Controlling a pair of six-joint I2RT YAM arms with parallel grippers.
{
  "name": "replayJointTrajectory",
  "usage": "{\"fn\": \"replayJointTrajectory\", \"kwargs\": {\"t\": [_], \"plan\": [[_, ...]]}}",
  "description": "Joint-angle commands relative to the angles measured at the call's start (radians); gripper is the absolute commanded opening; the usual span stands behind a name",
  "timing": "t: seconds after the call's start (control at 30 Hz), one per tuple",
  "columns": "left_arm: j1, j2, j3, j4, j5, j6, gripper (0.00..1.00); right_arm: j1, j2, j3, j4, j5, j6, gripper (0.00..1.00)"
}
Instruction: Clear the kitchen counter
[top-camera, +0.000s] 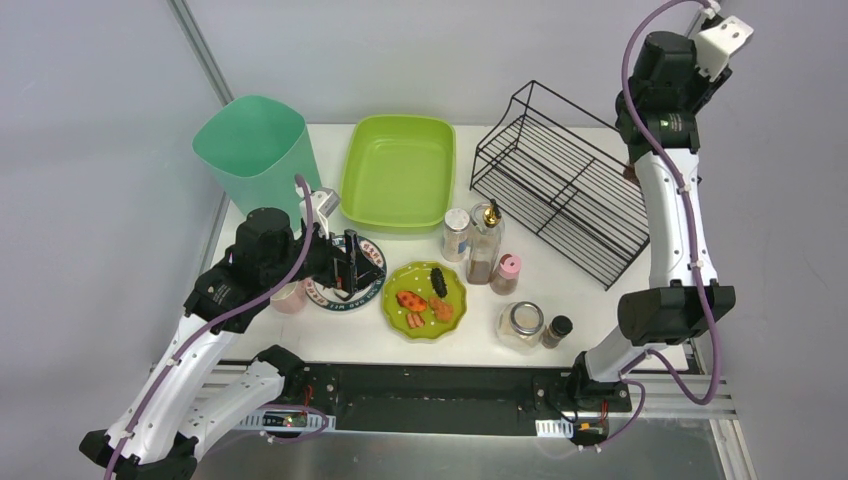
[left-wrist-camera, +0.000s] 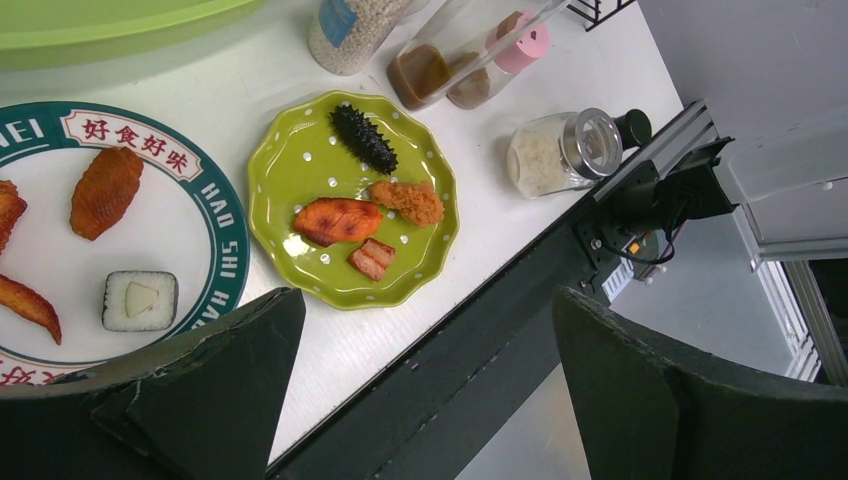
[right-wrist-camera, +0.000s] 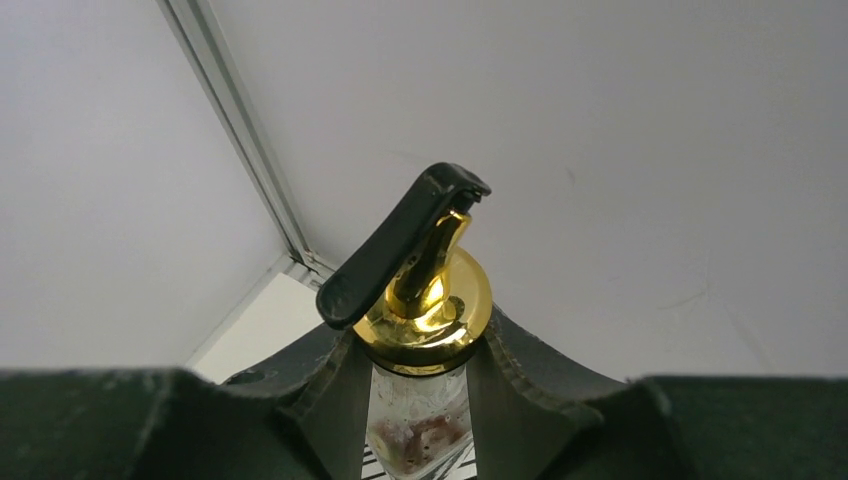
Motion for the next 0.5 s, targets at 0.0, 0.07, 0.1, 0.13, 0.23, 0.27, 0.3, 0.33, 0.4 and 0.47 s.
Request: {"fn": "replayJointTrajectory", "kwargs": {"t": [0.0, 0.07, 0.1, 0.13, 0.23, 0.27, 0.3, 0.33, 0.4, 0.47], "plan": [[0.009, -0.013, -0.005, 0.037, 0.014, -0.006, 1.00, -0.002, -0.070, -0.082, 0.070, 0.078, 0.029, 0.00], [0.009, -0.011, -0.005, 0.037, 0.017, -0.005, 1.00, -0.002, -0.076, -0.107, 0.074, 0.096, 0.048, 0.00], [0.009, -0.010, -0.004, 0.037, 0.017, -0.005, 1.00, -0.002, -0.080, -0.125, 0.074, 0.104, 0.059, 0.00], [0.008, -0.010, -0.003, 0.037, 0.019, -0.004, 1.00, -0.003, -0.084, -0.139, 0.077, 0.106, 0.068, 0.00], [0.009, -0.012, -0.006, 0.037, 0.017, -0.004, 1.00, -0.004, -0.096, -0.172, 0.083, 0.117, 0.093, 0.00], [0.009, -0.013, -0.006, 0.037, 0.017, -0.004, 1.00, -0.004, -0.099, -0.179, 0.086, 0.121, 0.094, 0.00], [0.009, -0.012, -0.006, 0.037, 0.017, -0.004, 1.00, -0.003, -0.102, -0.187, 0.088, 0.125, 0.094, 0.00], [0.009, -0.013, -0.005, 0.037, 0.017, -0.005, 1.00, -0.004, -0.108, -0.197, 0.090, 0.128, 0.094, 0.00], [0.009, -0.013, -0.006, 0.037, 0.017, -0.005, 1.00, -0.006, -0.118, -0.222, 0.103, 0.137, 0.106, 0.00], [0.008, -0.013, -0.006, 0.037, 0.017, -0.004, 1.00, -0.009, -0.128, -0.247, 0.115, 0.140, 0.122, 0.00]]}}
